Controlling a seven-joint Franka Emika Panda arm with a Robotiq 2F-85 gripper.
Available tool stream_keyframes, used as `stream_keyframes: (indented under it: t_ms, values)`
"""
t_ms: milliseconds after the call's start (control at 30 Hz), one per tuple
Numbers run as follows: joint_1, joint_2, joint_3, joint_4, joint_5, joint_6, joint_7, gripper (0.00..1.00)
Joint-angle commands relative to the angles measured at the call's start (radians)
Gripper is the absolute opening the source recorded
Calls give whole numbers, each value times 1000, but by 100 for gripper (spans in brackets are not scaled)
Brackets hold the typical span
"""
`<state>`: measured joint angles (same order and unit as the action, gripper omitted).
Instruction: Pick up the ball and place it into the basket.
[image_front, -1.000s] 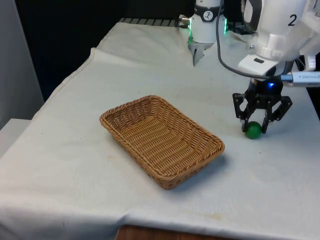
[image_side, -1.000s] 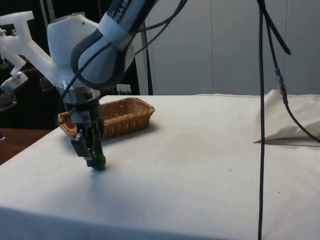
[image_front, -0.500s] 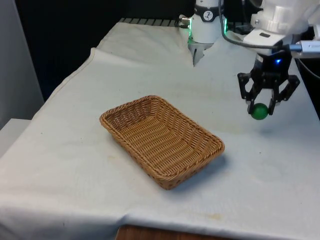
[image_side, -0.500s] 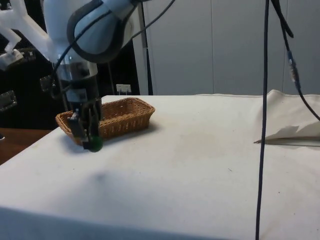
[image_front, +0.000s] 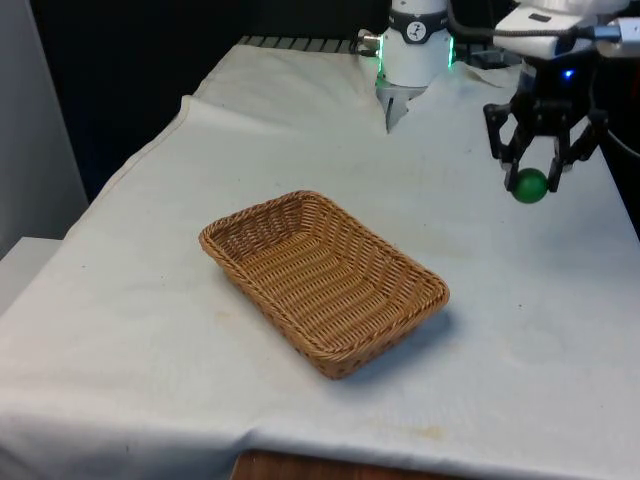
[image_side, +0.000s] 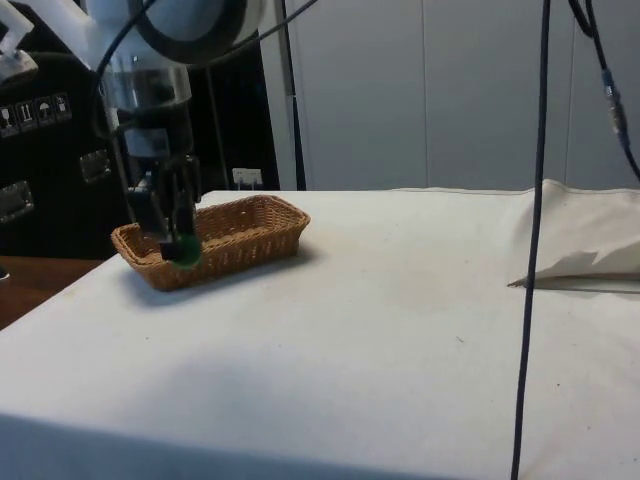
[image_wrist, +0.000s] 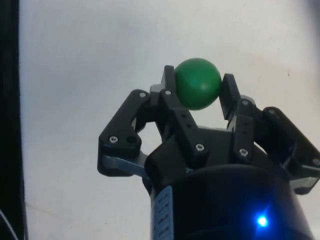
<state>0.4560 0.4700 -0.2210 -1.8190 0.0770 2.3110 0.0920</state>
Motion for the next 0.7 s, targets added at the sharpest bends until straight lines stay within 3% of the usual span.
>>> stream_keyframes:
  t_ms: [0, 100, 133, 367, 400, 433, 667]
  values:
    - [6, -21, -4, -9, -9, -11, 8, 0]
    - [1, -23, 0, -4, -2, -19, 0, 0]
    - [6, -42, -4, -12, -11, -29, 8, 0]
    - [7, -97, -4, -6, -22, -88, 10, 0]
    - [2, -92, 0, -7, -12, -79, 1, 0]
    - [7, -101, -4, -4, -24, -94, 11, 0]
    - [1, -116, -5, 14, -30, -114, 5, 0]
